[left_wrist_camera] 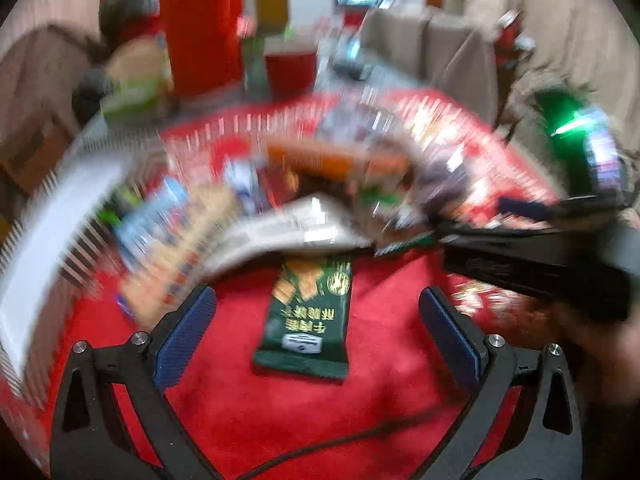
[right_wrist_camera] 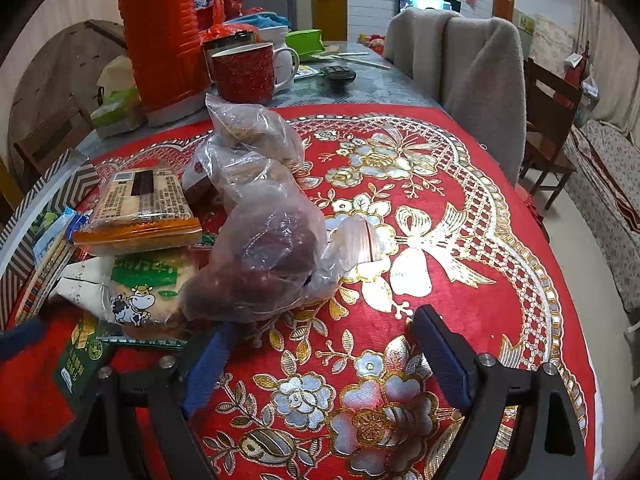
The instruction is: Organize snacks
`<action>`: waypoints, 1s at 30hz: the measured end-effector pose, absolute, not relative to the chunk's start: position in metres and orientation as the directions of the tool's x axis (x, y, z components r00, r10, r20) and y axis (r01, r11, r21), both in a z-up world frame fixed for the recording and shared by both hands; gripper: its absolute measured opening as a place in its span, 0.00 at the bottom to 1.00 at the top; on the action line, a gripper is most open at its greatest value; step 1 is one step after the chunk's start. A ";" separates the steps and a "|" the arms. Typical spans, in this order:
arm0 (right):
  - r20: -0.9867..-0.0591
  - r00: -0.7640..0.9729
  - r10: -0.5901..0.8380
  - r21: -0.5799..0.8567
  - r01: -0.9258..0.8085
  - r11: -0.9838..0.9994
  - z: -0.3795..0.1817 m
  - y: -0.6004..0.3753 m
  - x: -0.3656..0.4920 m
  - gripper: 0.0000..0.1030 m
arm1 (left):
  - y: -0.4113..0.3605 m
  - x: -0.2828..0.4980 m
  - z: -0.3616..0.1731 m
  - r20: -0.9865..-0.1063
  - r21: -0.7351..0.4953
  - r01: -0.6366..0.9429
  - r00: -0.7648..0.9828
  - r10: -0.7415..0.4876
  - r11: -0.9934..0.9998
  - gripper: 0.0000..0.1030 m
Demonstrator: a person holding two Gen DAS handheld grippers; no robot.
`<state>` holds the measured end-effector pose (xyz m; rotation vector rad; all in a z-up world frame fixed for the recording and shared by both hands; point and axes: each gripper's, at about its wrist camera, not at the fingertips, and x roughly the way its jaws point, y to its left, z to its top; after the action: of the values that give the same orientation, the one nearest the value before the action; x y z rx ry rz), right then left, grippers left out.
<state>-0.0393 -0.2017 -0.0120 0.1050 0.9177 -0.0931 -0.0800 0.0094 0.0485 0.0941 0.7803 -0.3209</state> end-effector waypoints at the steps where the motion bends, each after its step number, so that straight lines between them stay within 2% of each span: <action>1: -0.796 0.604 -0.035 0.051 0.125 0.991 -0.012 -0.201 -0.040 0.86 | 0.017 -0.086 0.060 -0.680 -0.032 0.345 0.680 -0.273 0.938 0.99; 6: -0.796 0.604 -0.037 0.049 0.125 0.991 -0.011 -0.199 -0.040 0.86 | 0.064 -0.074 0.101 -0.566 -0.055 0.497 0.698 -0.437 0.866 0.99; 9: -0.796 0.605 -0.036 0.050 0.126 0.991 -0.011 -0.199 -0.040 0.86 | 0.091 -0.039 0.093 -0.625 -0.097 0.539 0.621 -0.473 0.837 0.99; 12: -0.796 0.603 -0.049 0.037 0.130 0.991 -0.011 -0.199 -0.040 0.86 | 0.101 -0.018 0.077 -0.645 -0.157 0.589 0.547 -0.534 0.793 0.99; 16: -0.792 0.609 -0.038 0.054 0.132 0.990 -0.010 -0.201 -0.041 0.85 | 0.093 -0.008 0.056 -0.687 -0.139 0.622 0.499 -0.527 0.770 0.99; 22: -0.752 0.659 0.023 0.145 0.131 0.981 -0.002 -0.210 -0.047 0.82 | 0.099 0.001 0.033 -0.714 -0.209 0.599 0.447 -0.539 0.773 0.99; 27: -0.625 0.781 -0.015 0.148 0.137 0.979 0.023 -0.207 -0.064 0.81 | 0.116 0.006 0.037 -0.711 -0.242 0.495 0.494 -0.500 0.835 0.99; 30: -0.449 0.892 -0.051 0.155 0.134 0.979 0.048 -0.206 -0.087 0.81 | 0.124 0.002 0.046 -0.695 -0.215 0.411 0.573 -0.434 0.886 0.99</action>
<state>-0.0871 -0.2055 0.0479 0.1847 0.4594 -0.0970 0.0015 0.1243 0.0456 -0.0312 0.8228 -0.4954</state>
